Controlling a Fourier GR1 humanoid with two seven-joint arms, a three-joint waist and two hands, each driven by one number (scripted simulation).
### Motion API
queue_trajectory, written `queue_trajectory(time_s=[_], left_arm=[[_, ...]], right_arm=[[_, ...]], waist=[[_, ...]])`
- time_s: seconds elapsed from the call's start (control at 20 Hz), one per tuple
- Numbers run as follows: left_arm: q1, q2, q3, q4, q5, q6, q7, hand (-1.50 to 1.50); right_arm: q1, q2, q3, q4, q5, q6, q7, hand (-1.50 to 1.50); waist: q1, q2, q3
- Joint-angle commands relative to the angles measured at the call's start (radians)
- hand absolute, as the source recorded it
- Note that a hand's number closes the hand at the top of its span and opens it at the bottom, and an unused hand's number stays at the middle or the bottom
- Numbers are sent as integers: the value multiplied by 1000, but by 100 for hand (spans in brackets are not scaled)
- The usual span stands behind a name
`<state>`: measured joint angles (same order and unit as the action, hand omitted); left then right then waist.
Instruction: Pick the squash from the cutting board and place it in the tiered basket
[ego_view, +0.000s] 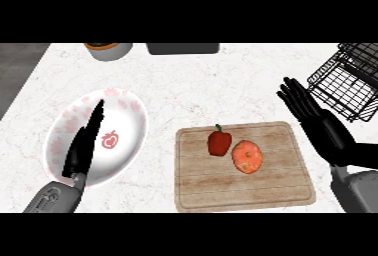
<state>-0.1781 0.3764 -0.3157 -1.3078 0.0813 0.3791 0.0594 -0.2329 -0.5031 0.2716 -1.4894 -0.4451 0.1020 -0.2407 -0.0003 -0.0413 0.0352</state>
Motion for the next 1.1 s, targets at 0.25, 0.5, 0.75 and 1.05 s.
queue_trajectory(time_s=[0.25, 0.5, 0.75, 1.05], left_arm=[[114, 79, 113, 16, 120, -73, 27, 0], [175, 119, 144, -29, 197, -169, 38, 0], [155, 129, 155, -20, 211, -192, 45, 0], [187, 147, 173, -20, 224, -220, 30, 0]], right_arm=[[275, 352, -126, 194, -373, 20, -178, 150], [354, 478, -149, 167, -130, -288, -469, -150], [415, 263, -44, 270, 152, -555, -256, -150], [388, 56, 84, 120, 268, -566, 128, -150]], waist=[[26, 62, -21], [7, 38, -36], [23, 50, -46], [22, 40, -44]])
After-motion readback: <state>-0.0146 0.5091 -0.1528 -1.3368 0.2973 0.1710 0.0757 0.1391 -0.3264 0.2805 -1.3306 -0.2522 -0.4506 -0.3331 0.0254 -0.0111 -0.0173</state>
